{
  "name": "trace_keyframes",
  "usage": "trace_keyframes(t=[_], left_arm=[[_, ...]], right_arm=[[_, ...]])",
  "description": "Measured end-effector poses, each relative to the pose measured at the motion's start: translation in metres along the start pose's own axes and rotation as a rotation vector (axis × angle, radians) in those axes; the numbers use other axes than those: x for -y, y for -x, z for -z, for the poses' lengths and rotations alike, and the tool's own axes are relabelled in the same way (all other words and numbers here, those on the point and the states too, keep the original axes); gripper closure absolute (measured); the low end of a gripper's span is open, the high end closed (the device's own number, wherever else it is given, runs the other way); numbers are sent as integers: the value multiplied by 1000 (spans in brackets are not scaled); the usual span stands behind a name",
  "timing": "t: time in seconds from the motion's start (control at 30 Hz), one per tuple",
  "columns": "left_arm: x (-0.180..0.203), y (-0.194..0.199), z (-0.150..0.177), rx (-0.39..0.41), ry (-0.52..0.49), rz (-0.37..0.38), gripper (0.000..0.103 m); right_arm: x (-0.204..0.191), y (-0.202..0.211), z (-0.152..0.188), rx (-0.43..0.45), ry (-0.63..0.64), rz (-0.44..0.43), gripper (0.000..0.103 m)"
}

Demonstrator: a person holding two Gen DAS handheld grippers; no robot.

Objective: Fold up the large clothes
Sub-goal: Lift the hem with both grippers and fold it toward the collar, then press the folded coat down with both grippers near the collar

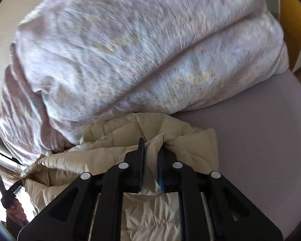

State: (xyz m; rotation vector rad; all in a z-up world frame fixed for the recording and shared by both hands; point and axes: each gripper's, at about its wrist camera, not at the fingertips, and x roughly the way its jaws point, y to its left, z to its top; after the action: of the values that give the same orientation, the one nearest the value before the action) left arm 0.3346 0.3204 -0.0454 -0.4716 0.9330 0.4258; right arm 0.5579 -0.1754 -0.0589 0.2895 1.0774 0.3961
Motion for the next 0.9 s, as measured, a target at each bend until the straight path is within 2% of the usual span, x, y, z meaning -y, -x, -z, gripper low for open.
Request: trace_keyframes(t=[0.07,0.13,0.2,0.23,0.27,0.3,0.37,0.47,0.57,0.63,0.77,0.9], left_arm=[[-4,-8,-5,-14,37,18,94],[-9,-8,-13,-13,83,42,87],[-12,2,-19,-8,110,41,70],[-12,8,-21,13,107,28,63],[-11,20,-22,51,96,7,51],[-9,27,-23,72,86,7,49],[-4,44,-19,97,60,14,48],[9,58,-3,109,20,23,43],[23,59,15,104,-18,18,43],[32,53,29,105,-43,-2,42],[45,26,44,80,-62,-41,42],[52,0,48,75,-91,-116,42]], right_arm=[[5,-6,-6,-10,-37,-23,81],[10,-3,-15,4,-80,-59,74],[13,9,-21,40,-93,-98,62],[12,15,-22,60,-87,-105,53],[11,23,-22,80,-73,-107,46],[9,33,-21,112,-51,-105,43],[7,51,-17,180,-18,-81,30],[4,66,-5,216,29,-93,29],[-9,63,19,167,130,-93,31],[-20,51,39,130,207,-75,37],[-36,20,65,66,304,29,44],[-42,7,68,111,354,140,44]])
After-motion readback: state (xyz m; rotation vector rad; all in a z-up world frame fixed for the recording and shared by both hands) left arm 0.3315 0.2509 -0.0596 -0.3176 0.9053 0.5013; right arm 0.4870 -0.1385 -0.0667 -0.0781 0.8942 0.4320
